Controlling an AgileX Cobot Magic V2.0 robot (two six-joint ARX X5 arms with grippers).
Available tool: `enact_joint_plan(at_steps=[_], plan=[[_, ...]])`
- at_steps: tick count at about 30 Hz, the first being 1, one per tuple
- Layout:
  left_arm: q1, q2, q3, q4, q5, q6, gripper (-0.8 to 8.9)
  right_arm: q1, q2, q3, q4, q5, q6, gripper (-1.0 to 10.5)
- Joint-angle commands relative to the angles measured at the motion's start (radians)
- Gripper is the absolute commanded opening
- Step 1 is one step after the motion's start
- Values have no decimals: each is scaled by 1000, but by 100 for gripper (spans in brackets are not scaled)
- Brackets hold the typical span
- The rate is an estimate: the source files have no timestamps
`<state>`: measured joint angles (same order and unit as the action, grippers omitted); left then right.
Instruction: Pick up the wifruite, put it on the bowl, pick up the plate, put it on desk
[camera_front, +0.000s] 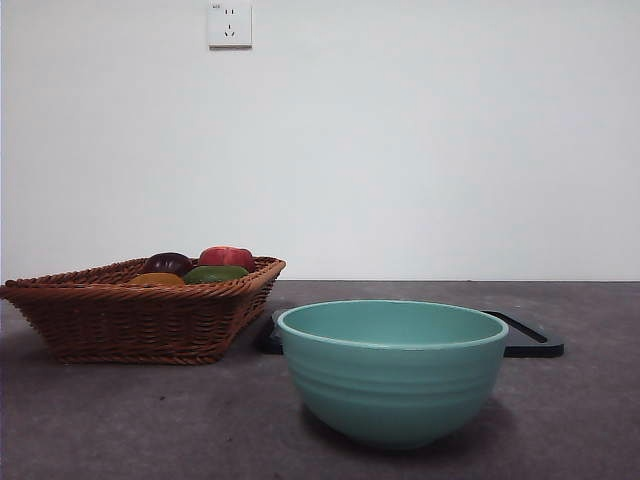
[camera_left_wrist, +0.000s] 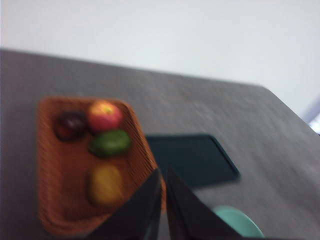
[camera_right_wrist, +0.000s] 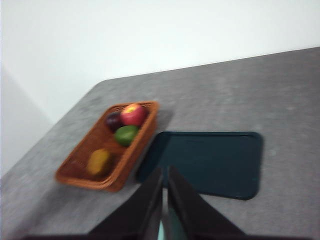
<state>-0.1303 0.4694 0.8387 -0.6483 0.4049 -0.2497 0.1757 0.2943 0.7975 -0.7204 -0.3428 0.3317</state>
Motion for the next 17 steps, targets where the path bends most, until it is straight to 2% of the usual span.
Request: enact_joint_plan(at_steps=[1,10,17], plan=[[-8,21,44,-37,49,5,15,27,32,36,-17,-26,-53,10],[-31,78,98,-171,171,56,15,76,162,123,-149,-130,-223,10],[-53,92,122,-204,225,91,15,111,228,146,-186,-219,-258,10]])
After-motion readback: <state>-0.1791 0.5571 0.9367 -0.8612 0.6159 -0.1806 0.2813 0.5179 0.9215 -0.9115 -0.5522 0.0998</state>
